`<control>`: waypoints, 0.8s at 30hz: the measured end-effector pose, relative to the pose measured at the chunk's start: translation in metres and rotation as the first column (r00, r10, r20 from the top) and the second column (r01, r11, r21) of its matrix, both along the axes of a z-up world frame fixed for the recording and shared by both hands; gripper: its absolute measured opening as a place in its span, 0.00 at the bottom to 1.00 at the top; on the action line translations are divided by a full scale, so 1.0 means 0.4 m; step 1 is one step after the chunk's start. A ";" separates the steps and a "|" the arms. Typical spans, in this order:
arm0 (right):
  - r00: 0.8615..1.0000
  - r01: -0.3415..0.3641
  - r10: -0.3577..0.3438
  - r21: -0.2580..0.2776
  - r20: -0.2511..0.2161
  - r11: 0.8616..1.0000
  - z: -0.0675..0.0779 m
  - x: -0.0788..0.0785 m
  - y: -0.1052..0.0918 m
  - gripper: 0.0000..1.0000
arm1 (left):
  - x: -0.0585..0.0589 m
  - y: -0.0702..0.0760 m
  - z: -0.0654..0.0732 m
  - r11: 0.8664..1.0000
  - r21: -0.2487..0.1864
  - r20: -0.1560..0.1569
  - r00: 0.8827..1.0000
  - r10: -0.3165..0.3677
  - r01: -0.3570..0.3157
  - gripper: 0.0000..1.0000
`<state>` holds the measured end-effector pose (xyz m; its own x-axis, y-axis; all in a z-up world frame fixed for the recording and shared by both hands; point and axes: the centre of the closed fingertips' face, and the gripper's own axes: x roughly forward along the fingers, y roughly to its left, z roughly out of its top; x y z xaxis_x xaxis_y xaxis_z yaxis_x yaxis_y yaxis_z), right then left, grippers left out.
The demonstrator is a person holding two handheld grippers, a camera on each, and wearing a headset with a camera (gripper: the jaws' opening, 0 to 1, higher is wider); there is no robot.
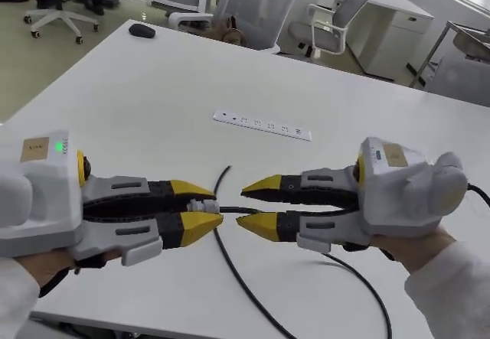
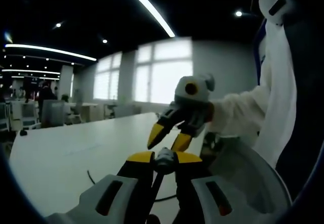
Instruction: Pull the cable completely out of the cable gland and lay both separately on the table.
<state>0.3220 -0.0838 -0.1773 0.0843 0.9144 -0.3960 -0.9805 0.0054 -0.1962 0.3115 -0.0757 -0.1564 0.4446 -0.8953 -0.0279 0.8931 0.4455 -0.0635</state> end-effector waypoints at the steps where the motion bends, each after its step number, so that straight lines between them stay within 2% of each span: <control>1: 1.000 -0.009 0.009 -0.003 -0.004 1.000 -0.003 -0.004 0.005 0.16 | -0.002 -0.002 0.000 1.000 0.000 0.001 1.000 -0.004 0.004 0.17; 4: 0.999 -0.029 0.030 0.018 -0.033 0.999 -0.005 -0.019 0.021 0.10 | -0.006 -0.005 0.001 1.000 0.000 0.004 1.000 -0.012 0.012 0.17; 7: 0.999 -0.016 0.017 0.035 -0.039 0.999 -0.007 -0.019 0.025 0.09 | -0.005 -0.003 0.001 1.000 0.000 0.005 1.000 -0.009 0.009 0.17; 9: 0.996 0.004 0.005 0.098 -0.093 0.995 0.005 -0.023 0.031 0.08 | -0.005 -0.003 0.007 1.000 -0.012 0.012 1.000 -0.007 0.007 0.17; 11: 0.995 0.022 -0.006 0.156 -0.103 0.988 0.023 -0.019 0.031 0.07 | -0.004 -0.001 0.019 1.000 -0.027 0.033 0.999 0.002 -0.001 0.17; 14: 0.989 0.044 -0.009 0.227 -0.151 0.973 0.042 -0.021 0.028 0.06 | -0.003 0.000 0.026 0.999 -0.033 0.054 0.999 0.006 -0.004 0.19; 17: 0.988 0.033 0.004 0.239 -0.153 0.970 0.043 -0.032 0.029 0.04 | -0.004 -0.007 0.017 1.000 -0.005 0.064 0.998 0.006 -0.006 0.25; 18: 0.988 0.028 0.011 0.245 -0.155 0.969 0.044 -0.035 0.030 0.03 | -0.003 -0.008 0.012 1.000 0.017 0.079 0.997 0.007 -0.009 0.25; 21: 0.987 0.031 0.013 0.269 -0.161 0.963 0.049 -0.037 0.027 0.02 | -0.006 -0.009 0.015 1.000 0.009 0.084 0.996 0.000 -0.001 0.24; 24: 0.988 0.032 0.011 0.271 -0.156 0.962 0.048 -0.034 0.024 0.03 | -0.008 -0.008 0.013 1.000 0.016 0.089 0.996 -0.007 0.006 0.19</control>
<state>0.3084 -0.0742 -0.1581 0.0517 0.9886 -0.1415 -0.9983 0.0476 -0.0324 0.3084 -0.0791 -0.1513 0.4399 -0.8980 -0.0029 0.8978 0.4397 0.0231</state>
